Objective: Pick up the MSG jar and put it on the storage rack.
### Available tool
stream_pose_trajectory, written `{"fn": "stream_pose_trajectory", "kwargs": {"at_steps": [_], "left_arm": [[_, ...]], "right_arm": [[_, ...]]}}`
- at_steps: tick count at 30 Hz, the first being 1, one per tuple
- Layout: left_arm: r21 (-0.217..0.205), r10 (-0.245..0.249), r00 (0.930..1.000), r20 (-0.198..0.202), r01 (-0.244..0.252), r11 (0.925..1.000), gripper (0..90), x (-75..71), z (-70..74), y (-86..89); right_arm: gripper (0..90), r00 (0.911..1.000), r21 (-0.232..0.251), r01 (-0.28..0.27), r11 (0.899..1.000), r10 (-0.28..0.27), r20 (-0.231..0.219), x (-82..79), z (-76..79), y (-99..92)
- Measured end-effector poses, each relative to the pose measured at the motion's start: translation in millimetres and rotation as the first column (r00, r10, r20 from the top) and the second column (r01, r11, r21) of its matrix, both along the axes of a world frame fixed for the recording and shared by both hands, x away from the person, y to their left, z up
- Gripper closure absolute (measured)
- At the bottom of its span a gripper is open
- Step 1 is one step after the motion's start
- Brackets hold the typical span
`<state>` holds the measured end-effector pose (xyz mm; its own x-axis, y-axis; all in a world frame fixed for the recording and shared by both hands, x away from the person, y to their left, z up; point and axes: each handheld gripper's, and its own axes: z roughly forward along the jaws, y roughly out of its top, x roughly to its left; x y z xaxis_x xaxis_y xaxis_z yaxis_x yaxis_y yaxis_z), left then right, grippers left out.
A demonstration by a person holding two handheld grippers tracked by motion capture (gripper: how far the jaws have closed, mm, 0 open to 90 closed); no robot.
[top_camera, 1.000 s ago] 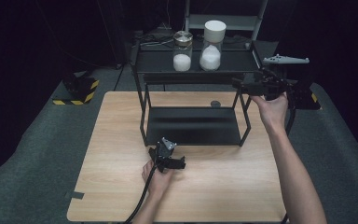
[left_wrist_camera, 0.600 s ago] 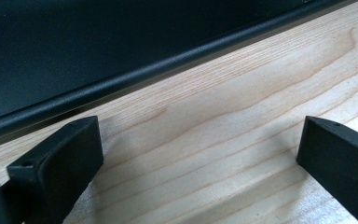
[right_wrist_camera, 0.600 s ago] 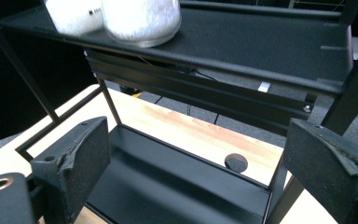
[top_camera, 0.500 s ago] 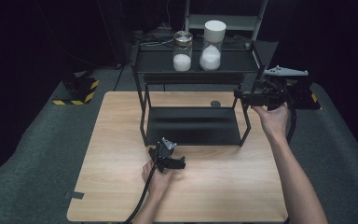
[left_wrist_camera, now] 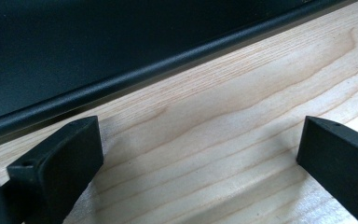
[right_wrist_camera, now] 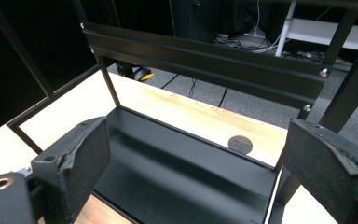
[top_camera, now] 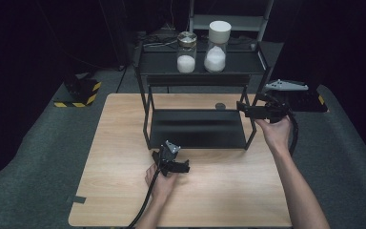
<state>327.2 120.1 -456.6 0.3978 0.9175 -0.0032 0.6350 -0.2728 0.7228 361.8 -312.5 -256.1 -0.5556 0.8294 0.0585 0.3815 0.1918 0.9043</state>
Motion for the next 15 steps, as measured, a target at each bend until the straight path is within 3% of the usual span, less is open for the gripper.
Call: {"fn": "stream_pose_trajectory", "kwargs": {"at_steps": [15], "left_arm": [[-0.001,-0.001,1.0,-0.001,0.001,1.0,0.2,0.1,0.0,0.2]], "right_arm": [[7.2,0.9995,-0.002,-0.022,1.0,0.022,-0.021,-3.2,-25.5,4.4]]}}
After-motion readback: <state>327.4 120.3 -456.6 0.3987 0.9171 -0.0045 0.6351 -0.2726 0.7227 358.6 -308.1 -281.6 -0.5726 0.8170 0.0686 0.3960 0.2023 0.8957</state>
